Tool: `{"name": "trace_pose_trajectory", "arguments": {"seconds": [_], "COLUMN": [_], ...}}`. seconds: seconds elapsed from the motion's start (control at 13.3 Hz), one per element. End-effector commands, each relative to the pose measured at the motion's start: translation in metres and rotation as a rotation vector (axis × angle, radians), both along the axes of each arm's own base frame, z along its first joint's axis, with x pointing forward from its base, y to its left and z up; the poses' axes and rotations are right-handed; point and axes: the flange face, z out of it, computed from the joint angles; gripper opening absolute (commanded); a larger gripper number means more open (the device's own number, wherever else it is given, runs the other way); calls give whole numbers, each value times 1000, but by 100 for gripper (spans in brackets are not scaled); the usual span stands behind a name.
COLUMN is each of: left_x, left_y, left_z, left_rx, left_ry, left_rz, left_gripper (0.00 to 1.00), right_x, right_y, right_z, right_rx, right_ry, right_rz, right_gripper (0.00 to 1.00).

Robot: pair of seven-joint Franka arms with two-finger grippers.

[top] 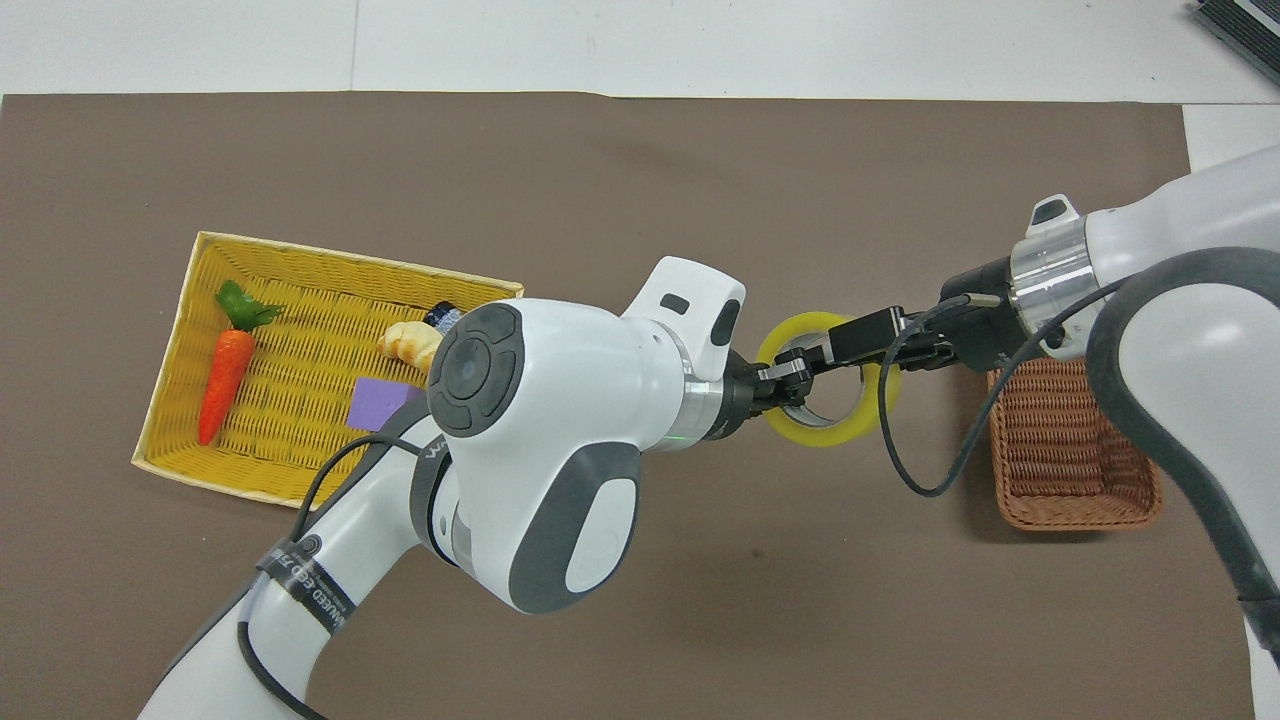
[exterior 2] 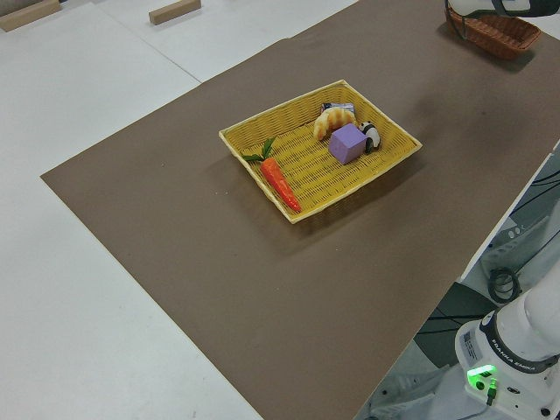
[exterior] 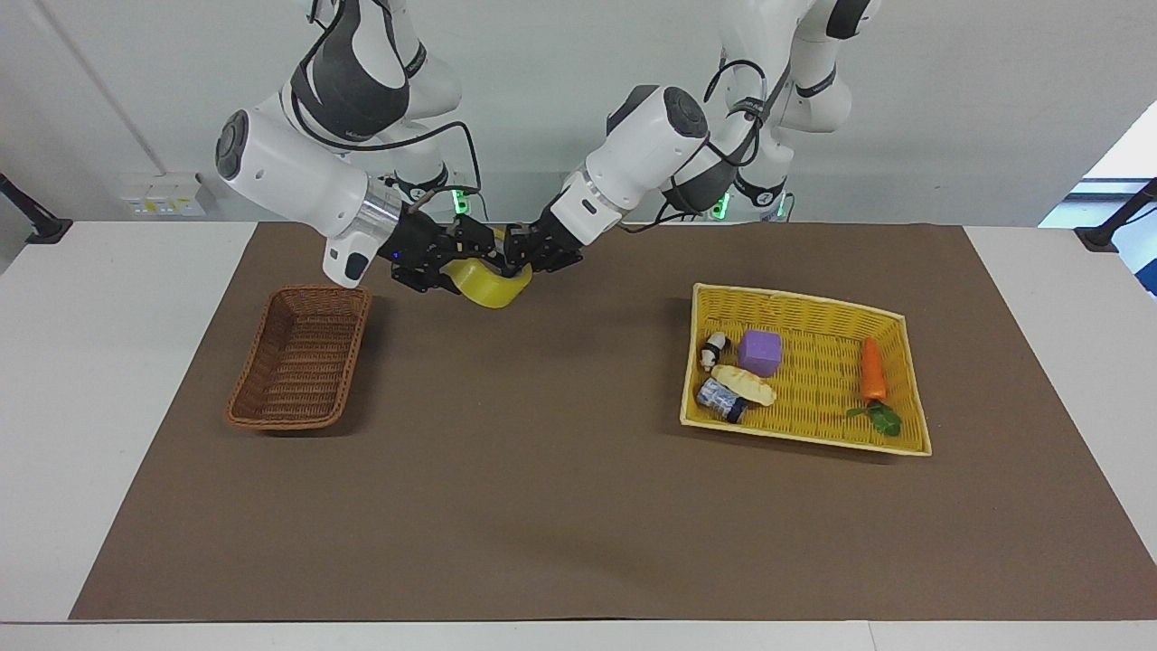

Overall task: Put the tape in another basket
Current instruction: 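Take the tape with the right gripper while the left gripper releases it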

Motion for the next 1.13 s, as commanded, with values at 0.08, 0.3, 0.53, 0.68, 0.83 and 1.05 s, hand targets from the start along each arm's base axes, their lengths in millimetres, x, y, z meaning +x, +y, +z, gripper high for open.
{"name": "trace_pose_trajectory", "arguments": {"seconds": [0.08, 0.3, 0.53, 0.68, 0.83, 1.05], "left_x": [2, 4, -12, -5, 13, 39], "left_y": [3, 8, 7, 18, 45, 87], "left_z": [11, 9, 9, 16, 18, 15], "left_rx": [-34, -93, -178, -175, -138, -79], "left_ry": [-21, -72, -127, -109, -56, 6], "left_rz": [41, 136, 247, 262, 256, 247], "left_gripper": [11, 100, 100, 100, 100, 100], "right_x": [-4, -5, -5, -5, -4, -2], "right_y": [-5, -1, -1, -1, -2, -13], "right_z": [-3, -2, -2, -3, -3, -4], "right_rx": [19, 8, 3, -2, -3, -32], "right_ry": [13, 42, 40, 37, 36, 23], "right_rz": [-10, -45, -45, -44, -46, -43], "right_gripper": [0, 0, 0, 0, 0, 0]}}
